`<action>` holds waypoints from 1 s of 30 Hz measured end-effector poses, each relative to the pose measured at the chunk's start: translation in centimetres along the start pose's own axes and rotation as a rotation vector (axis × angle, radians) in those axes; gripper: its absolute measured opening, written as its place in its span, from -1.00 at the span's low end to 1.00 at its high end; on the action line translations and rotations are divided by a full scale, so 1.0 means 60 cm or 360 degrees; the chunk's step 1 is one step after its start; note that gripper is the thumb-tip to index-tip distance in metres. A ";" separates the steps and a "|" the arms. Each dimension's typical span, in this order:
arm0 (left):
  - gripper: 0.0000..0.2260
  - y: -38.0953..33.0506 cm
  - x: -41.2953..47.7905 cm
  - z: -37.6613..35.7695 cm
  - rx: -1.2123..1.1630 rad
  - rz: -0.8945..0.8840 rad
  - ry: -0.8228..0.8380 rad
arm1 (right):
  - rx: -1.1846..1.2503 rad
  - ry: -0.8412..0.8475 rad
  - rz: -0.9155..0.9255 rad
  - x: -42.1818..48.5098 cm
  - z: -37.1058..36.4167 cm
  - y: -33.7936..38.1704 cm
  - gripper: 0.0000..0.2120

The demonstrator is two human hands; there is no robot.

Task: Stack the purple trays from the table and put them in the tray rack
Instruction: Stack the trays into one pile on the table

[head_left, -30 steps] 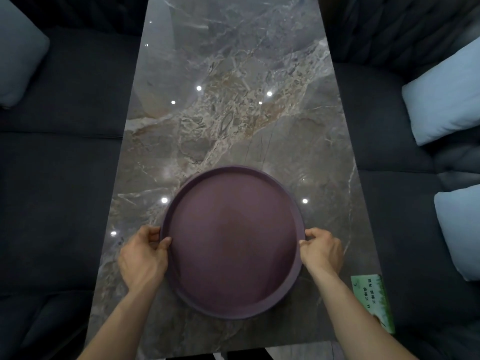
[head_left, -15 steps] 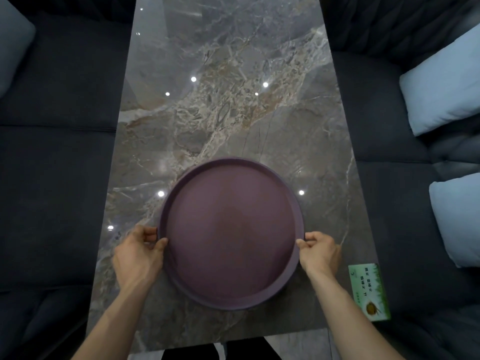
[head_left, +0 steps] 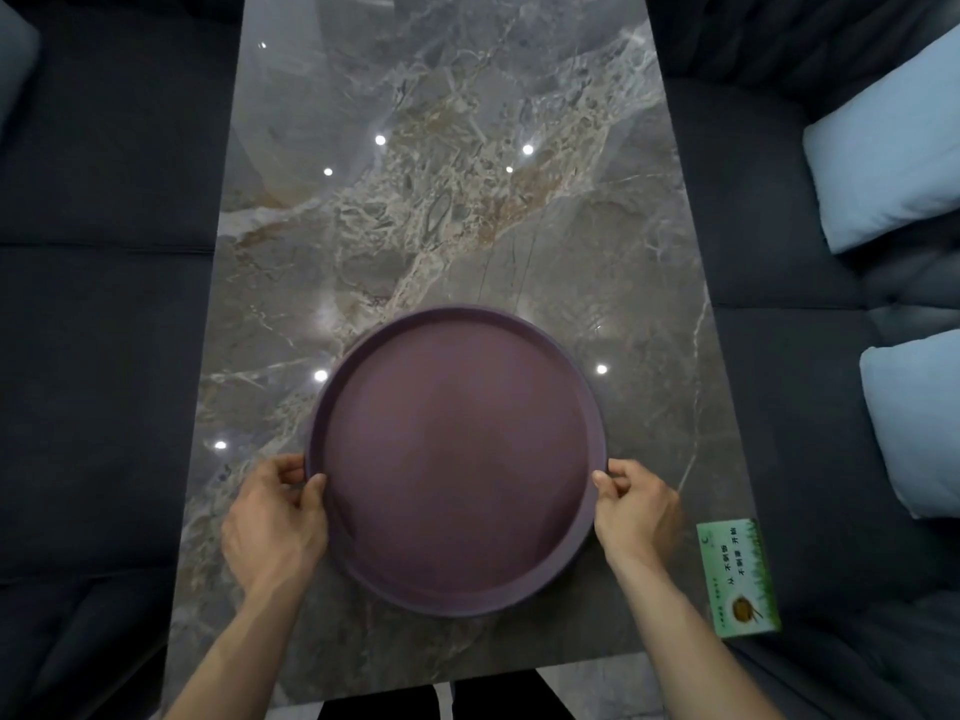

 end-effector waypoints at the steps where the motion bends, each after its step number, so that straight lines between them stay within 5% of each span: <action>1: -0.85 -0.001 -0.001 0.000 0.0005 -0.0003 -0.0004 | -0.0004 -0.0005 0.0003 -0.001 0.001 0.001 -0.86; 30: -0.84 0.002 0.002 -0.010 0.0058 -0.0055 -0.0070 | -0.0160 0.0022 0.0063 0.015 0.002 0.006 -0.85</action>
Point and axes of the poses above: each hand's wrist, its own x-axis towards the middle knuckle, its own z-axis out of the back of the hand, y = z × x, the point moved 5 cm from there along x, towards the middle knuckle, and after that the axes turned 14 degrees about z, right-handed, at the moved point
